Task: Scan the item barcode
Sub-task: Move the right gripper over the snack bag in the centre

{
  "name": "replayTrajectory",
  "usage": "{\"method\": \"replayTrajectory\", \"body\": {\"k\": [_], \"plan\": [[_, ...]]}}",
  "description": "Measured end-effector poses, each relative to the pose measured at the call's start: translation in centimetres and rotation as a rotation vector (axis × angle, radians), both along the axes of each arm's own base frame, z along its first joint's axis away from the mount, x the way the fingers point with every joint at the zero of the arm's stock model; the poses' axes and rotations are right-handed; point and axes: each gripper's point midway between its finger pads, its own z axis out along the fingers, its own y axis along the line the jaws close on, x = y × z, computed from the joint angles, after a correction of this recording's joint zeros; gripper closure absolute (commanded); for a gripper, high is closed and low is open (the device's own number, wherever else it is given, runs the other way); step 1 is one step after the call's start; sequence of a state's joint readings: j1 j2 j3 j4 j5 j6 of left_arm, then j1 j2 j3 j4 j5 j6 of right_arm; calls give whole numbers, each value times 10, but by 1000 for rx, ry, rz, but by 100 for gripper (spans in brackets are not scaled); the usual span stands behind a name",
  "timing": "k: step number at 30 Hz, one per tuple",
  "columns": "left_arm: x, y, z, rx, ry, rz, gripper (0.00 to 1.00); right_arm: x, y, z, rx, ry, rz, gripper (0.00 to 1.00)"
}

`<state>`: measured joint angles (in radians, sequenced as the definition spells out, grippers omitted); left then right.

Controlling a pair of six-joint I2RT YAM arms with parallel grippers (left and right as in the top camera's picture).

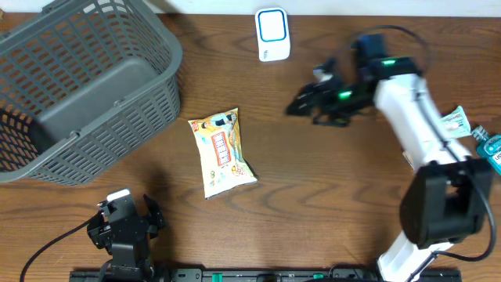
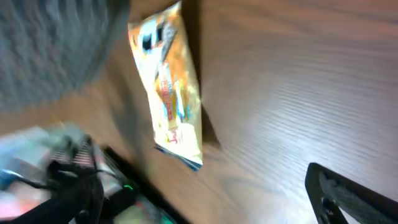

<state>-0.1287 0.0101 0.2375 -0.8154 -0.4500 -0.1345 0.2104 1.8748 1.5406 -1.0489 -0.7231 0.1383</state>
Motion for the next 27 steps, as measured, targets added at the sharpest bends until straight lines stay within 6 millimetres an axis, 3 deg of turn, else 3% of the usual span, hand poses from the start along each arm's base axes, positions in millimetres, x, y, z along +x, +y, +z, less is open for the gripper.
{"method": "replayTrajectory", "body": {"k": [8, 12, 20, 24, 27], "plan": [[0, 0, 0, 0, 1, 0, 0, -25, 94, -27, -255, -284, 284, 1], [0, 0, 0, 0, 0, 1, 0, -32, 127, -56, -410, -388, 326, 1], [0, 0, 0, 0, 0, 0, 0, -39, 139, -123, -583, -362, 313, 1], [0, 0, 0, 0, 0, 0, 0, -44, 144, -126, -582, -361, 319, 2], [0, 0, 0, 0, 0, 1, 0, -44, 146, -126, -580, -363, 319, 11]]}}
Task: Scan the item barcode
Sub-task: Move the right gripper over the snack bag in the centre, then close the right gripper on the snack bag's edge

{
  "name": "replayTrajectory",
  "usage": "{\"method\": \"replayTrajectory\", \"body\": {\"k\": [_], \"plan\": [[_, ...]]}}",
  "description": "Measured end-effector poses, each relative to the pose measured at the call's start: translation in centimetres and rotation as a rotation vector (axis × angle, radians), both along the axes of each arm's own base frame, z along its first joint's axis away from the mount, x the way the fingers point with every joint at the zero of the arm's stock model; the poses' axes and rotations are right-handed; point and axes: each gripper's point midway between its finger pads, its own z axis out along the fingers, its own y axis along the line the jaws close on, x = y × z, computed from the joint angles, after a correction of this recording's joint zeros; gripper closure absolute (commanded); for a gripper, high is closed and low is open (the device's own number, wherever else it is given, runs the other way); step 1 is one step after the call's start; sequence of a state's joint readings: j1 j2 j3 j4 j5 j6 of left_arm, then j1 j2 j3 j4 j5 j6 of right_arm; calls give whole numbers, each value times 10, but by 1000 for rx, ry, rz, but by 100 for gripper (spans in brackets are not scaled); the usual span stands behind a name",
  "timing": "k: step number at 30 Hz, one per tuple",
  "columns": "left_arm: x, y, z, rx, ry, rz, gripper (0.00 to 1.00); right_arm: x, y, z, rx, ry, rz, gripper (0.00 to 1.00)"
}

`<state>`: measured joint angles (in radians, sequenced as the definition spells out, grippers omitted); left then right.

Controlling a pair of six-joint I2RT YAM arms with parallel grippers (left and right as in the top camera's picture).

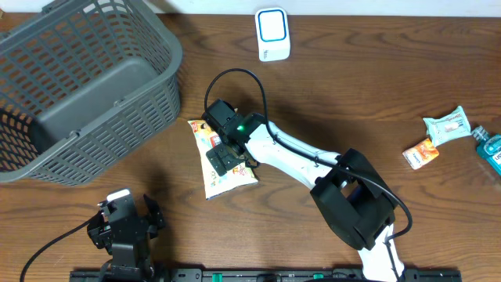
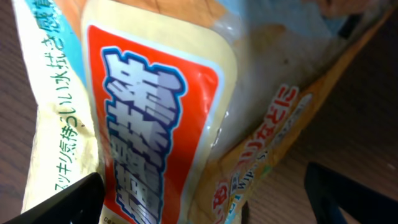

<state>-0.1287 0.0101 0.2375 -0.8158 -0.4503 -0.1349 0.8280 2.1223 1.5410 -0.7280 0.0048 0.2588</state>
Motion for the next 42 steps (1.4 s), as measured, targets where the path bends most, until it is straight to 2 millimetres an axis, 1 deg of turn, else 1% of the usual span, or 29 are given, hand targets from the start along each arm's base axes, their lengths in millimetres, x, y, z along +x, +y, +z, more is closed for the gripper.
{"method": "replayTrajectory", "body": {"k": [2, 4, 6, 8, 10, 14, 15, 17, 19, 20, 21, 24, 25, 29, 33, 35, 38, 40, 42], "plan": [[0, 0, 0, 0, 0, 0, 0, 0, 2, 0, 6, -2, -2, 18], [0, 0, 0, 0, 0, 0, 0, 1, 4, 1, 14, -9, -5, 18], [0, 0, 0, 0, 0, 0, 0, 4, 7, 1, 25, -19, -6, 16], [0, 0, 0, 0, 0, 0, 0, 7, 10, 0, 35, -30, -8, 10], [0, 0, 0, 0, 0, 0, 0, 9, 10, 0, 37, -36, -10, 7], [0, 0, 0, 0, 0, 0, 0, 14, 13, 1, 47, -60, -16, 7], [0, 0, 0, 0, 0, 0, 0, 15, 13, 1, 47, -65, -17, 12], [0, 0, 0, 0, 0, 0, 0, 17, 14, 2, 47, -73, -17, 25], [0, 0, 0, 0, 0, 0, 0, 17, 14, 2, 47, -77, -18, 43], [0, 0, 0, 0, 0, 0, 0, 17, 14, 2, 48, -77, -17, 50], [0, 0, 0, 0, 0, 0, 0, 17, 15, 2, 47, -79, -15, 63], [0, 0, 0, 0, 0, 0, 0, 18, 17, 1, 47, -79, -16, 93], [0, 0, 0, 0, 0, 0, 0, 18, 18, 2, 49, -81, -16, 99], [0, 0, 0, 0, 0, 0, 0, 17, 22, 6, 68, -60, -15, 99], [0, 0, 0, 0, 0, 0, 0, 10, 21, 7, 118, 32, -14, 99], [0, 0, 0, 0, 0, -1, 0, 0, 20, 7, 163, 128, -14, 99], [0, 0, 0, 0, 0, 0, 0, -22, 15, 12, 253, 333, -36, 99], [0, 0, 0, 0, 0, 0, 0, -39, 10, 19, 329, 500, -66, 99], [0, 0, 0, 0, 0, 0, 0, -49, 3, 30, 395, 638, -108, 99]]}}
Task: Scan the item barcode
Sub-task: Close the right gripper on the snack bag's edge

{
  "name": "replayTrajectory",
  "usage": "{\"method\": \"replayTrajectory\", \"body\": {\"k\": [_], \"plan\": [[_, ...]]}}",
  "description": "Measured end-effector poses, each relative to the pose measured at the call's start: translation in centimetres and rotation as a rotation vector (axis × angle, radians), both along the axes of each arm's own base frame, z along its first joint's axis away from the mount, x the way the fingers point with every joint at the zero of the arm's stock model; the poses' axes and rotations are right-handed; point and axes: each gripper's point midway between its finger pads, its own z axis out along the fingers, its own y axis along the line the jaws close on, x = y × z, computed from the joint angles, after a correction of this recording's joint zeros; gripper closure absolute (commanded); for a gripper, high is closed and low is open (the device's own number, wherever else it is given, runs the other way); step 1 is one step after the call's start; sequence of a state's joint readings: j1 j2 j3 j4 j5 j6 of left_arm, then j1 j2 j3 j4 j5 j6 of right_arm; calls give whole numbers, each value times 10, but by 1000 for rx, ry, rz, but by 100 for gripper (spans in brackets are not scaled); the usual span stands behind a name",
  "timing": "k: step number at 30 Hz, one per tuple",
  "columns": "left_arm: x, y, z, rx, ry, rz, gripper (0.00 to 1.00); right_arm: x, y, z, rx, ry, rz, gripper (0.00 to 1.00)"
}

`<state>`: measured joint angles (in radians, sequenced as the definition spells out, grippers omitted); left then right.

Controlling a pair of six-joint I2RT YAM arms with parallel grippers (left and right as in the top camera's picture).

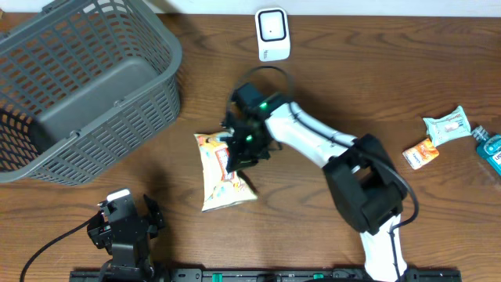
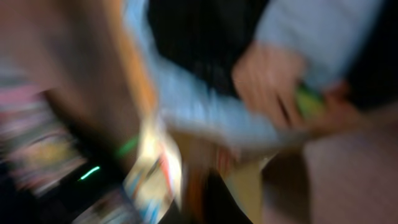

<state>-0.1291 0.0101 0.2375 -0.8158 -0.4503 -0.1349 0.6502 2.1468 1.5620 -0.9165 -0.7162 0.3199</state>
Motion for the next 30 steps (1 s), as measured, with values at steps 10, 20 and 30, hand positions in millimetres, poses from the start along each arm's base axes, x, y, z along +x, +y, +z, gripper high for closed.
{"method": "replayTrajectory", "body": {"k": [10, 20, 30], "plan": [[0, 0, 0, 0, 0, 0, 0, 13, -91, -22, -362, 92, -178, 99], [0, 0, 0, 0, 0, 0, 0, 14, -91, -6, -448, -69, -138, 79], [0, 0, 0, 0, 0, 0, 0, 10, -18, 48, -244, -372, -38, 1]]}}
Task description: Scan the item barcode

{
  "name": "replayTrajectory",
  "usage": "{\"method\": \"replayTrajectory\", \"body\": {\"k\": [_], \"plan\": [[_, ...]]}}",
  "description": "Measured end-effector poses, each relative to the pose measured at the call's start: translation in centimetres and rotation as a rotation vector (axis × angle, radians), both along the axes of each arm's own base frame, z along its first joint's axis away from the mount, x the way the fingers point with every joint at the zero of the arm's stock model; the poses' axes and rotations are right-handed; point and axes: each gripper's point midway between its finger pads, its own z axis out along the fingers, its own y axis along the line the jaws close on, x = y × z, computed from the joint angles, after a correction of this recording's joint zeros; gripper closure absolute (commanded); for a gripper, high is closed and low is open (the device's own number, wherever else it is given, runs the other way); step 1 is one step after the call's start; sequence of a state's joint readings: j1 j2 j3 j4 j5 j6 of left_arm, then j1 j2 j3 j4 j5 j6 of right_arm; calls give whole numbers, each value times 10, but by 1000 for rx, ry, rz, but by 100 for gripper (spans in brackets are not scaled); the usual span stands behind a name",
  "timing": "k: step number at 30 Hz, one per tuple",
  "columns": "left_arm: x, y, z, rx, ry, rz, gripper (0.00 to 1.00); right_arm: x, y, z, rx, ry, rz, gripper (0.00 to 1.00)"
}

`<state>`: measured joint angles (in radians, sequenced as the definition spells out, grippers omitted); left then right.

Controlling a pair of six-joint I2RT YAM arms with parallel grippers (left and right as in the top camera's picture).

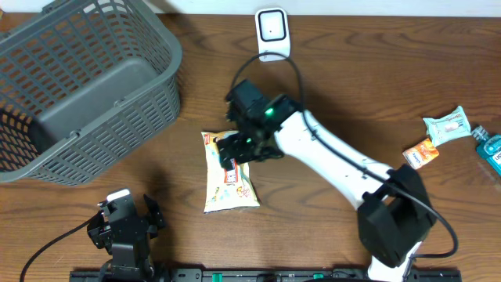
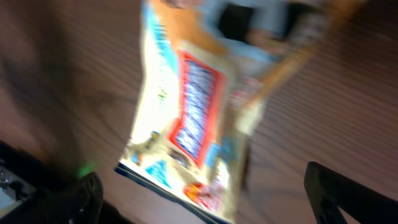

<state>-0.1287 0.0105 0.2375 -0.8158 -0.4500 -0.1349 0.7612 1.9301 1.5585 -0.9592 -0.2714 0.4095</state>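
A yellow snack packet [image 1: 228,176] with a red label lies flat on the wooden table [image 1: 352,86], below the white scanner [image 1: 272,33] at the back edge. My right gripper [image 1: 239,149] hovers over the packet's upper end. In the right wrist view the packet [image 2: 193,118] is blurred, and it lies beyond my right gripper [image 2: 211,199], which is open, its dark fingertips [image 2: 84,196] far apart and holding nothing. No barcode shows on the packet. My left gripper [image 1: 125,223] rests at the front left, away from the packet.
A large grey basket [image 1: 86,78] fills the back left. At the right edge lie a pale green packet [image 1: 446,124], a small orange packet [image 1: 421,154] and a blue bottle [image 1: 489,149]. The right arm's cable loops toward the scanner.
The right gripper has shifted slightly left and turned, staying over the packet's upper end. The packet lies in nearly the same place, a little to the right. The left arm is unchanged.
My right gripper was at the back right, far from the packet, which lay tilted in mid-table. Then it was down on the packet, open around it. Later the packet lay lower and straighter, the gripper beside its top. Now the gripper hovers open above it.
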Motion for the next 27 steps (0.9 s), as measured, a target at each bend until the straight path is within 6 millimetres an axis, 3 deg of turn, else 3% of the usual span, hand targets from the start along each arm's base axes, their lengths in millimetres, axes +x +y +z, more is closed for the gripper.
{"method": "replayTrajectory", "body": {"k": [3, 6, 11, 14, 17, 19, 22, 27], "plan": [[0, 0, 0, 0, 0, 0, 0, -6, 20, -13, 4, -20, 44, 1], [0, 0, 0, 0, 0, 0, 0, -13, 32, -42, -30, 1, 61, 1], [0, 0, 0, 0, 0, 0, 0, -18, 14, -89, -199, 46, -18, 2], [0, 0, 0, 0, 0, 0, 0, -16, 12, -91, -219, 50, -56, 32], [0, 0, 0, 0, 0, 0, 0, -19, 16, -93, -212, 76, -77, 71], [0, 0, 0, 0, 0, 0, 0, -19, 19, -92, -205, 83, -86, 86], [0, 0, 0, 0, 0, 0, 0, -18, 21, -87, -198, 84, -99, 99], [0, 0, 0, 0, 0, 0, 0, -18, 16, -82, -201, 115, -122, 99]]}}
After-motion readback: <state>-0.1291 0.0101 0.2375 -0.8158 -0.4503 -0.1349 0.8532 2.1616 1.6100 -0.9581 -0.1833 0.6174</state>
